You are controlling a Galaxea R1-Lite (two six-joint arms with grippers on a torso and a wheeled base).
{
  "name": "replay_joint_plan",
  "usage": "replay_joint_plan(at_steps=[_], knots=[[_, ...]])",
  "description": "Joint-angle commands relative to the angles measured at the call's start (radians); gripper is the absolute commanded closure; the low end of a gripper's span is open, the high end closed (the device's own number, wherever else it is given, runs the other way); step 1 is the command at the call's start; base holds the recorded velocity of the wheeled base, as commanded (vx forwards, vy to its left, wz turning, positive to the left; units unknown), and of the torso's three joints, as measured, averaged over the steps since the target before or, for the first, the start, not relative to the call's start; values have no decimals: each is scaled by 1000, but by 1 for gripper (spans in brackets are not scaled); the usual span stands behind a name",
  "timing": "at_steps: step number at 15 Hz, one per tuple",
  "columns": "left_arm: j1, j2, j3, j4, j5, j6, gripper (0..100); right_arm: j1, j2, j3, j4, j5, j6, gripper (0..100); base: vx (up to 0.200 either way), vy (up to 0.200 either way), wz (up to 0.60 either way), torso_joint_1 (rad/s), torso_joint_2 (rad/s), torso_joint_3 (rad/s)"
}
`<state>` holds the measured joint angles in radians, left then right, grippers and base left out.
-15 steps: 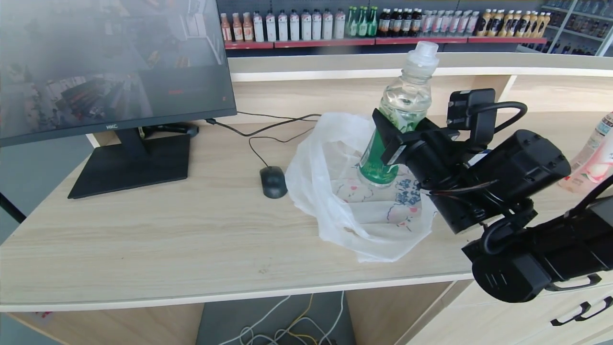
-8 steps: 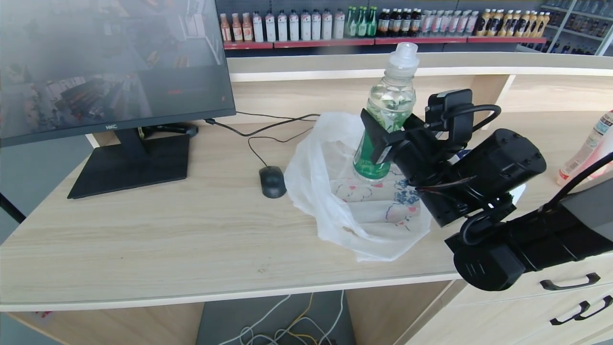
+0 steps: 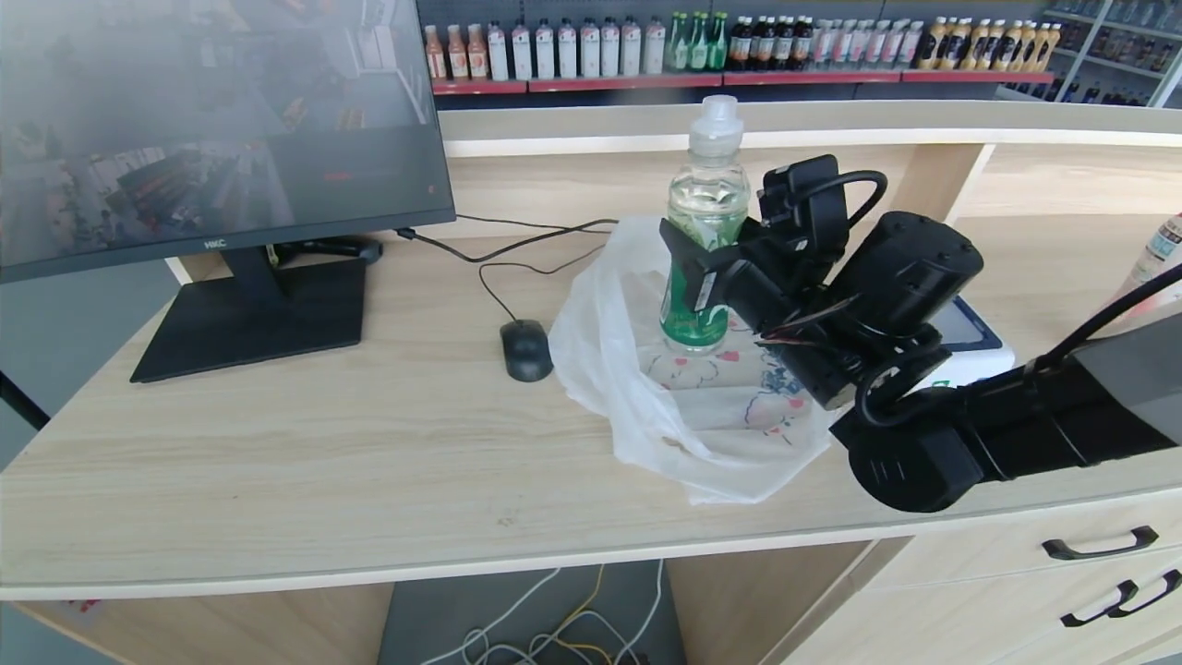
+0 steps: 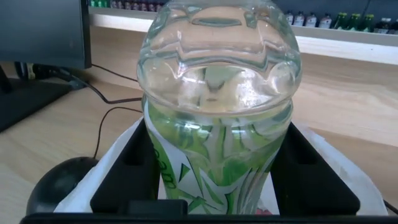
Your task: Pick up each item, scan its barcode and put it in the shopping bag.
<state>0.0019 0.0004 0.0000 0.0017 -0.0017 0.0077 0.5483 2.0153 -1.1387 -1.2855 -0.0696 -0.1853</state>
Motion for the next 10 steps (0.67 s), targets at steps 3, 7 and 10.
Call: replay_joint_plan(at_steps=[3,7,10], knots=[[1,0,0,0,0,0,0,2,63,-96,32,4,1,100,0,0,0,0,0,0],[0,0,0,0,0,0,0,4,125,-133,32,4,4,100,0,0,0,0,0,0],[1,0,0,0,0,0,0,7,141,-136,31,4,4,100,0,0,0,0,0,0]])
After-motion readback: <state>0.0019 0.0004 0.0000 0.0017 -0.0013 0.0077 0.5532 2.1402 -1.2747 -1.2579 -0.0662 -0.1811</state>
